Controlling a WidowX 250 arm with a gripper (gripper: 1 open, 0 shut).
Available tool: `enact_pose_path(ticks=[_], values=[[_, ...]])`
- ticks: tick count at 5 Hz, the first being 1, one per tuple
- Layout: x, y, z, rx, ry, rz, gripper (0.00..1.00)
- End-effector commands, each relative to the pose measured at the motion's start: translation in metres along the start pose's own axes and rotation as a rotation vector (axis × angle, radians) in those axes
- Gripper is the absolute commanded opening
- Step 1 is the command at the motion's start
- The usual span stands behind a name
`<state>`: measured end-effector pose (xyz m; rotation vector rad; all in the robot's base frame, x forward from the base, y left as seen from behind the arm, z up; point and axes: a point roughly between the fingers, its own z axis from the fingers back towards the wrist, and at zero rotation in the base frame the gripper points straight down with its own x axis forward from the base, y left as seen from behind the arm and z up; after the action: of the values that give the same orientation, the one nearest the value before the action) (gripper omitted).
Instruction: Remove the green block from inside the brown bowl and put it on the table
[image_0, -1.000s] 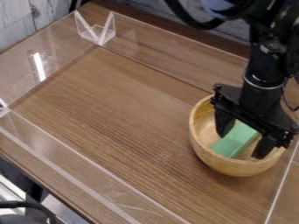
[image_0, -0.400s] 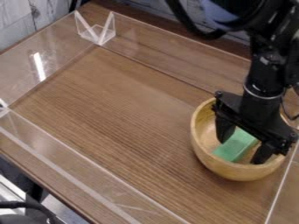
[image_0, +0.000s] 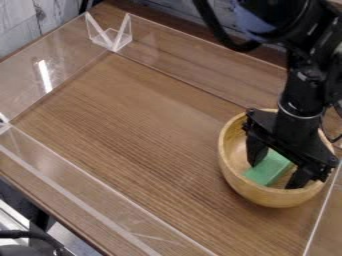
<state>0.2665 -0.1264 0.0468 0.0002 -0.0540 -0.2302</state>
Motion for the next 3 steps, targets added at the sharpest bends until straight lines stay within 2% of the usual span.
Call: enact_pose_path(ticks=[1,3], values=[[0.0083,0.0000,0.0076,-0.001,-0.043,-0.004,1.00],[0.0116,0.0046,0.0028,0.012,-0.041,-0.004,1.00]])
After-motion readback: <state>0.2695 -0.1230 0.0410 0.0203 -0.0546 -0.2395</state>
